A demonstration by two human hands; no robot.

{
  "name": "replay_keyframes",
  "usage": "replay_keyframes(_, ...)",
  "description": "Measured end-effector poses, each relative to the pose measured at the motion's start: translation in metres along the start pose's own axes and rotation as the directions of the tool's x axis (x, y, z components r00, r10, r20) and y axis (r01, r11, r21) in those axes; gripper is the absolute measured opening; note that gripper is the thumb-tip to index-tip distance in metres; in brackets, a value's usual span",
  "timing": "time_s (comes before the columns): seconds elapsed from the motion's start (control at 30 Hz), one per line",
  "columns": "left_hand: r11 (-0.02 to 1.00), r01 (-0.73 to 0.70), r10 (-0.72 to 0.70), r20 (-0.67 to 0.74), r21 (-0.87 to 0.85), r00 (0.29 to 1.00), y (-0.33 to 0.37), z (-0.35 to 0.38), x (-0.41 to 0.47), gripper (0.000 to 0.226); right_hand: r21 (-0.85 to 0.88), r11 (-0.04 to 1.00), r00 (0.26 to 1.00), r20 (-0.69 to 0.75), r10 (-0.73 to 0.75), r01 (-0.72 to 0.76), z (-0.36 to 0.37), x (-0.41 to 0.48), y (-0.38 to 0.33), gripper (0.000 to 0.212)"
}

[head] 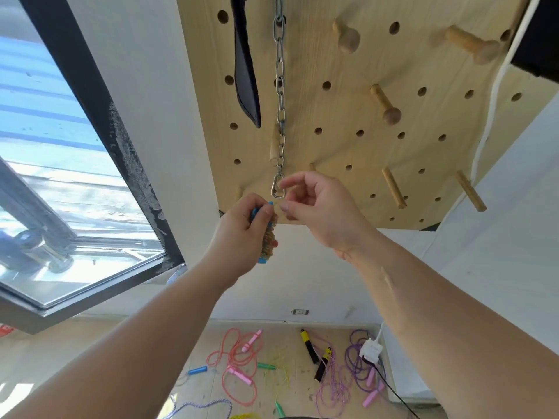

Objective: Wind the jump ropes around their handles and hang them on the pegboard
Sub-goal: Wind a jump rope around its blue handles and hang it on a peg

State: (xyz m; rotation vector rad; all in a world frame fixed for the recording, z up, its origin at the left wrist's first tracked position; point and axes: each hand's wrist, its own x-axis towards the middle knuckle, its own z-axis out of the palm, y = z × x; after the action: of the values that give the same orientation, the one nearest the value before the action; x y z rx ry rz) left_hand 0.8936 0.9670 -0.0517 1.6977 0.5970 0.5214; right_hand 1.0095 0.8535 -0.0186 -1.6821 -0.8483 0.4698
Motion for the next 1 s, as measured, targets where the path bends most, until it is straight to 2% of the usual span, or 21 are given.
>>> replay_keyframes(0.1,1.000,-0.023,0.022,-0.074,-0.019,0.997,0.005,0.001,0.017,0.022,0.104,0.994,0.998,-0.061,-0.015,0.021,0.006,0.016,-0.005,0.023)
replay_keyframes(0.27,0.995,-0.094,0.096,-0.167,0.017,0.981,0.019,0.005,0.047,0.030,0.031,0.994,0.978,-0.185,-0.099,0.107,0.002,0.044,-0.008,0.014)
replay_keyframes(0.47,0.985,-0.171,0.170,-0.178,0.009,0.969,0.019,0.010,0.063,0.024,0.030,0.990,0.973,-0.188,-0.133,0.141,-0.008,0.063,-0.002,0.014)
replay_keyframes(0.57,0.986,-0.149,0.135,-0.175,-0.073,0.975,0.015,0.007,0.072,0.022,0.022,0.990,0.973,-0.189,-0.129,0.136,-0.004,0.071,0.000,0.013)
replay_keyframes(0.7,0.990,-0.117,0.102,-0.165,-0.082,0.981,0.020,0.006,0.088,0.019,0.027,0.994,0.966,-0.240,-0.093,0.102,-0.003,0.087,0.002,0.013)
replay_keyframes(0.83,0.991,-0.068,0.040,-0.227,-0.119,0.973,0.026,0.007,0.108,0.018,0.030,0.997,0.948,-0.314,-0.059,0.073,0.000,0.108,0.001,0.009)
replay_keyframes(0.9,0.991,-0.049,0.015,-0.259,-0.126,0.966,0.029,0.007,0.119,0.010,-0.001,0.999,0.935,-0.352,-0.043,0.046,0.000,0.121,0.001,0.011)
replay_keyframes(1.0,0.996,-0.071,0.048,-0.316,-0.062,0.947,0.033,0.010,0.132,0.013,-0.055,0.998,0.910,-0.415,-0.019,-0.004,0.001,0.137,0.001,0.017)
